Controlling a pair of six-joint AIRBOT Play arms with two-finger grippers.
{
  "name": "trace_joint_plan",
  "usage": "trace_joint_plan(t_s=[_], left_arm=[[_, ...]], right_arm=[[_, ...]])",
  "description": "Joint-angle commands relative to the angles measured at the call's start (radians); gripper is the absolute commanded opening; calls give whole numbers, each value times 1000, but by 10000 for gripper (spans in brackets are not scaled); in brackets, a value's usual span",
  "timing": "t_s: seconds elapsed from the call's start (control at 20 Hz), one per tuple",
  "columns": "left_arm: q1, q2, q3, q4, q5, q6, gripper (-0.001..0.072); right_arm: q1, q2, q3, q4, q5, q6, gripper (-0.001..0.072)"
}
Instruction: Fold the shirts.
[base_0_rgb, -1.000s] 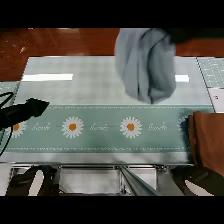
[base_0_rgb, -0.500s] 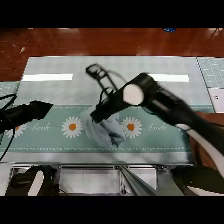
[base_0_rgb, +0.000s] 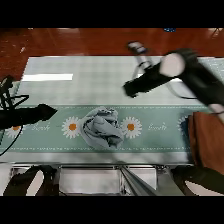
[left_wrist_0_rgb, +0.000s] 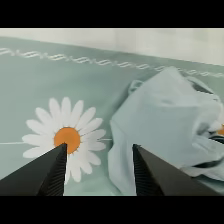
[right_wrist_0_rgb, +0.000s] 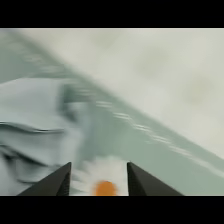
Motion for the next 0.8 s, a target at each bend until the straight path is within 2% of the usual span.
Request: trace_joint_plan(t_s=[0.0,0.15,0.25,0.45,0.65,0.7,0.75], left_arm=[[31,-122,-24,-81,-56,75,505],[10,-288,-80,-151,-83,148,505],[8,-390,-90,-243,-74,208,505],[-87,-576,-84,-388,16,262,505],[-226,-707,-32,-394,65,262,503],[-243,-731,-15,-394,56,264,442],[-245,-747,1,-393,45,265,182]], right_arm=[[-289,238,-117,-140,82,43,406],[-460,444,-451,-24,-22,52,406],[-494,544,-661,87,-44,43,406],[-444,663,-962,320,-136,45,405],[-307,672,-1055,438,-213,69,406],[-257,672,-1061,436,-238,102,406],[-211,672,-1064,434,-267,132,406]])
